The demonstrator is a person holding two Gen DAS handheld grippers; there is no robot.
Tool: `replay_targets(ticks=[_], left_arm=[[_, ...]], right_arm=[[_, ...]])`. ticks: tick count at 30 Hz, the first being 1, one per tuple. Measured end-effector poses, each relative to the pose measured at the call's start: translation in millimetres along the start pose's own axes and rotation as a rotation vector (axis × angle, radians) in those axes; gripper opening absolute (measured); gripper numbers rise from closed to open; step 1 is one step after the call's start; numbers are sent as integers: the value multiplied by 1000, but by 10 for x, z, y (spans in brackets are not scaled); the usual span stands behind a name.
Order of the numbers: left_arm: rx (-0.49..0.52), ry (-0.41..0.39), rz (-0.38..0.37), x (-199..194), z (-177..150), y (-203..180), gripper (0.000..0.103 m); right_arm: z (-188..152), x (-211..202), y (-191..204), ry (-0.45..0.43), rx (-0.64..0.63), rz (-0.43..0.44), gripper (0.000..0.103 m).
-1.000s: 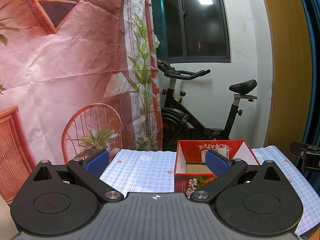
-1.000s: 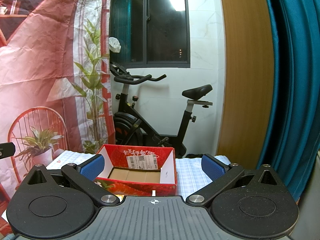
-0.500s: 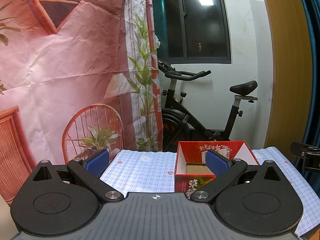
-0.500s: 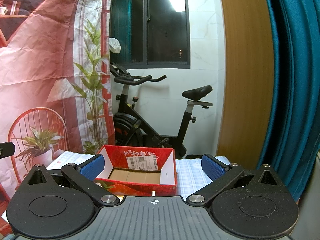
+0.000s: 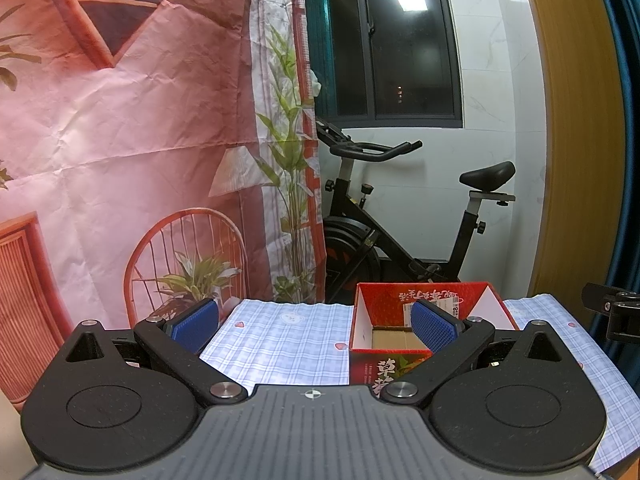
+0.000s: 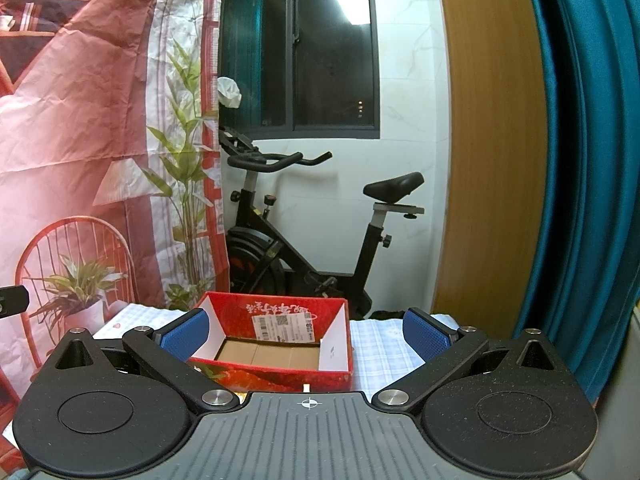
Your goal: Organize soft objects
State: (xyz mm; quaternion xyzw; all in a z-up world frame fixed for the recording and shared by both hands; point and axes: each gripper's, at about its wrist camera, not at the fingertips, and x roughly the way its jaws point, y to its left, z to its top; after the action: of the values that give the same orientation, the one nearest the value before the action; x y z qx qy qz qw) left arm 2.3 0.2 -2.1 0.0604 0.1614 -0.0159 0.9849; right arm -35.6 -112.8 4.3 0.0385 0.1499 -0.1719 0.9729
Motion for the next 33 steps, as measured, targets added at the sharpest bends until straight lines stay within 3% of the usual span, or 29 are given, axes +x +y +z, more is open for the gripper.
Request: replay_targets(ticks=[7, 13, 25, 33], left_arm=[[-9, 19, -1, 82, -28, 2, 103], [-2, 43, 9, 379, -180, -7, 103], [8, 196, -16, 1190, -750, 9, 103], [-25, 279, -132, 1742, -1081, -77, 98]], right_arm=[[-9, 12, -2, 5, 1, 1, 103], [-114, 201, -34, 30, 15, 24, 103], [-857, 1086, -34, 201, 36, 30, 102], [-1272, 1539, 26, 313, 6, 77, 75]])
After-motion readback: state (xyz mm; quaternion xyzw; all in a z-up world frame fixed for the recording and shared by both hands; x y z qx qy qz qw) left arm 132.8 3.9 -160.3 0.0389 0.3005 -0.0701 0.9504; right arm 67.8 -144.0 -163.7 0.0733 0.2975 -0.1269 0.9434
